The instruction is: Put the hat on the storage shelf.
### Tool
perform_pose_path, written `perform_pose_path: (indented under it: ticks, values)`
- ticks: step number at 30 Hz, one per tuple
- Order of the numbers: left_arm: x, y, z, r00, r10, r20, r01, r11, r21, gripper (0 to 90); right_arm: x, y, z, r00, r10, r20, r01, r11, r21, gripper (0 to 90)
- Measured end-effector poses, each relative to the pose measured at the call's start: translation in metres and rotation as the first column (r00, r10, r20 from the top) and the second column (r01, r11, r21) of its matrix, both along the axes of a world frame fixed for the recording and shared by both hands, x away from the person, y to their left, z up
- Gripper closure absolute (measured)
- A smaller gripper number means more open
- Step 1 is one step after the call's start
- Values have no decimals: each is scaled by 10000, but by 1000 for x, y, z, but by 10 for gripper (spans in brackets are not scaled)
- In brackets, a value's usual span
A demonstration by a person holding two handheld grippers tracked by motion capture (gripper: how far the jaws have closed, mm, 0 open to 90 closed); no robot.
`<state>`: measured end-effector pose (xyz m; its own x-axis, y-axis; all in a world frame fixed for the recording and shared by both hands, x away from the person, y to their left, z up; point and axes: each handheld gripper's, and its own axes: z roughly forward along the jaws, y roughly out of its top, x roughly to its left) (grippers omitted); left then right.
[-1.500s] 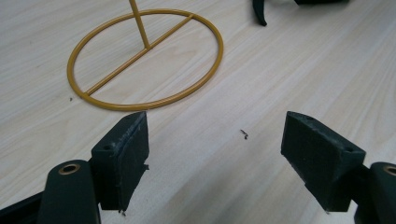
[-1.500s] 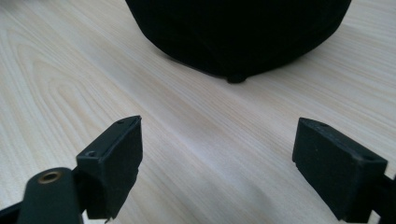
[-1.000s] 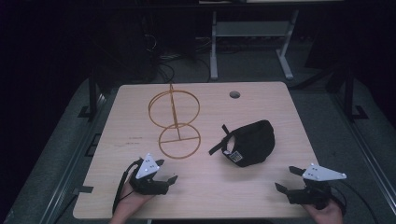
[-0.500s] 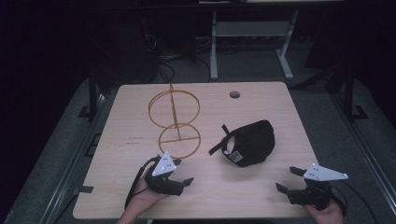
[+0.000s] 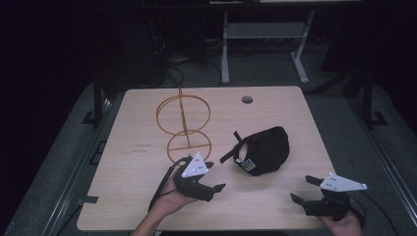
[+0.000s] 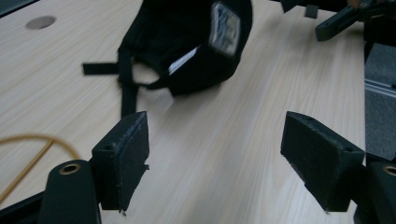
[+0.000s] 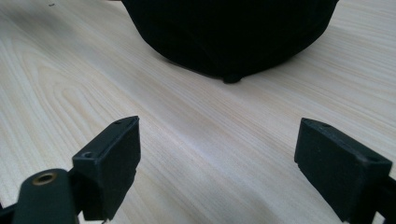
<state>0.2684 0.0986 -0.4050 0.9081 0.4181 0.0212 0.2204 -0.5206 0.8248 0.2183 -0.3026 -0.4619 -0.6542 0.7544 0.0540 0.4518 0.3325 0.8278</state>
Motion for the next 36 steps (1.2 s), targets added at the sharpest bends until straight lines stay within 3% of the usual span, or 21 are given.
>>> perform_pose_path:
  ticks: [8, 21, 30, 36]
  values:
    - [13, -28, 8, 9983, -577, 87, 575, 9981, 221, 236, -1, 1, -1, 9999, 134, 68, -134, 9999, -13, 143]
    - [36, -54, 7, 9950, -941, -342, 950, 9952, 243, 246, -1, 2, -1, 9995, 247, 204, -251, 9994, 222, 143]
    - [48, -76, 9, 9890, -1331, -646, 1364, 9893, 508, 335, 0, -2, -2, 9993, 272, 257, -286, 9981, 537, 143]
    - [56, -86, 8, 9803, -1670, -1054, 1756, 9813, 789, 413, 1, -2, -2, 9993, 320, 208, -330, 9981, 514, 143]
